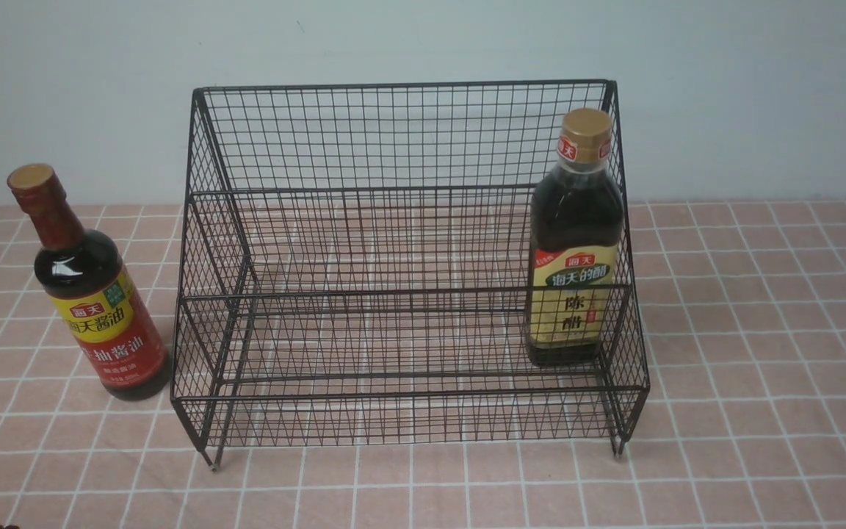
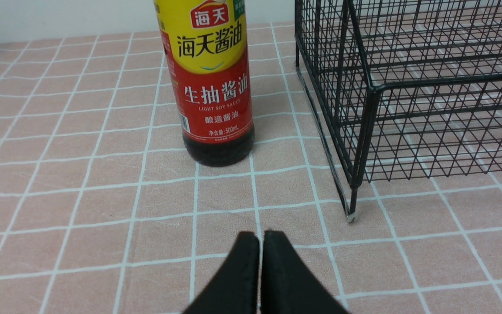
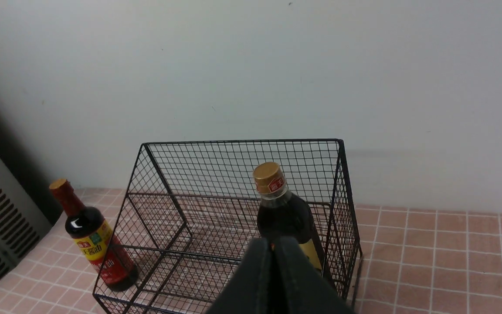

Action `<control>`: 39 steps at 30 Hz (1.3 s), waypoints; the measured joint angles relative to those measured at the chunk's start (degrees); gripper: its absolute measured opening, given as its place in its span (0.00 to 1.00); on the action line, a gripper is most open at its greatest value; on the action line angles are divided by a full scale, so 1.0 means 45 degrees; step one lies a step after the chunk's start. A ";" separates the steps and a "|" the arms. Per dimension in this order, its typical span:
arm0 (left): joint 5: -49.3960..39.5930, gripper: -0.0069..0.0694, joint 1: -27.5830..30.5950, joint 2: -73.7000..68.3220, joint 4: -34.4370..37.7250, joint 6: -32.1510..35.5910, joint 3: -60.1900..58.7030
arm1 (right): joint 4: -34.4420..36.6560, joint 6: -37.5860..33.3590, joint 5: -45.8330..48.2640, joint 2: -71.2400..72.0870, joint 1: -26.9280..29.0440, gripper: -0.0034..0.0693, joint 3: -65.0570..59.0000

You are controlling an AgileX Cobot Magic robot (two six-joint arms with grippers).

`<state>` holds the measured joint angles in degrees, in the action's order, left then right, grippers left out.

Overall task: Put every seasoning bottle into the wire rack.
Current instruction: Use the left arm to grab the condiment bottle closest to it

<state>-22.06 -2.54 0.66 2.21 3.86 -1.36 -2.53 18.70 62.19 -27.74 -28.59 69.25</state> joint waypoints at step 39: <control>0.0000 0.08 0.0000 0.0000 0.0000 0.0000 0.0000 | 0.1536 -0.5260 -0.9186 0.6307 0.6002 0.03 -1.5680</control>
<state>-22.06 -2.54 0.66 2.21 3.86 -1.36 4.38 -4.97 20.86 0.64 -1.58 -1.31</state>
